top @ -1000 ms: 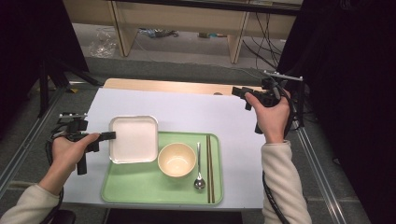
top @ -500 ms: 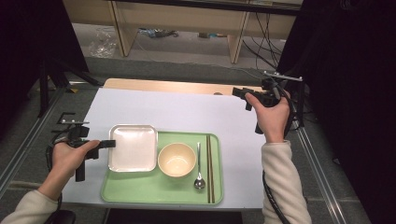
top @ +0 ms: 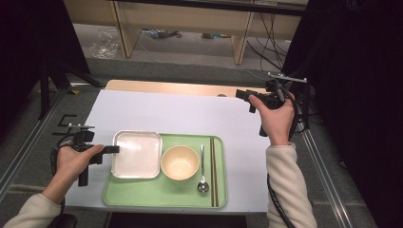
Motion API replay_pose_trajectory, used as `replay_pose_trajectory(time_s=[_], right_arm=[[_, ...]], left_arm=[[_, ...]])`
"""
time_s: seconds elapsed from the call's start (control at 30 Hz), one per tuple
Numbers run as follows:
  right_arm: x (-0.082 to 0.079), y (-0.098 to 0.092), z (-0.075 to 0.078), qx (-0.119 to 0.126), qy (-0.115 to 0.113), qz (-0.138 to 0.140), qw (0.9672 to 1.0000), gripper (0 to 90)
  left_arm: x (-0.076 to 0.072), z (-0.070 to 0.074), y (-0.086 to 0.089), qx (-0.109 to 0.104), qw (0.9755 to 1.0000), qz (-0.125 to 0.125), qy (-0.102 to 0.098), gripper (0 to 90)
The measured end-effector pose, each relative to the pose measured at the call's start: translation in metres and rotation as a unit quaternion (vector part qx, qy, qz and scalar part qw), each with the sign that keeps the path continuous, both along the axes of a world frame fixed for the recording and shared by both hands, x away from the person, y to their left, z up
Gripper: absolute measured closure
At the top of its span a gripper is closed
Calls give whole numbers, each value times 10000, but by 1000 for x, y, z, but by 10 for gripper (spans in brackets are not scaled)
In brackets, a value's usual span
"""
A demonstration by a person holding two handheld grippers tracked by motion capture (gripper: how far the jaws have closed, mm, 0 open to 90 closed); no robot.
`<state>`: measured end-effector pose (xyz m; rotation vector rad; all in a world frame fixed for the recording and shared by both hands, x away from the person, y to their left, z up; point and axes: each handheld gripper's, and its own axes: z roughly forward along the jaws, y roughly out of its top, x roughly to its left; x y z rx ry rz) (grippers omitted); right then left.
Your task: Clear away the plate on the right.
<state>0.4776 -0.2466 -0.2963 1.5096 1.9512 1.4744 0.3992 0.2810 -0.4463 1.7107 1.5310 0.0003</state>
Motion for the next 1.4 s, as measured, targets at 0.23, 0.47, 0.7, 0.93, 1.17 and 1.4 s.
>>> replay_pose_trajectory(time_s=[0.23, 0.47, 0.7, 0.93, 1.17, 1.4], right_arm=[[-1, 1, 0, -21, 33, 4, 10000, 496], [-1, 1, 0, -19, 40, -13, 10000, 496], [-1, 2, 1, 31, 60, 13, 10000, 496], [-1, 1, 0, 36, 90, 25, 9999, 494], [-1, 1, 0, 73, 135, 13, 9999, 494], [-1, 0, 0, 67, 119, 13, 9999, 494]], left_arm=[[2, -3, 0, -105, 9999, 77, 104, 834], [6, -7, 0, -194, 9993, 203, 263, 832], [8, -10, -2, -161, 9991, 276, 295, 831], [10, -14, -6, -205, 9982, 485, 274, 823], [11, -20, -9, 39, 9987, 403, 296, 805], [8, -12, -10, 139, 9990, 359, -247, 704]])
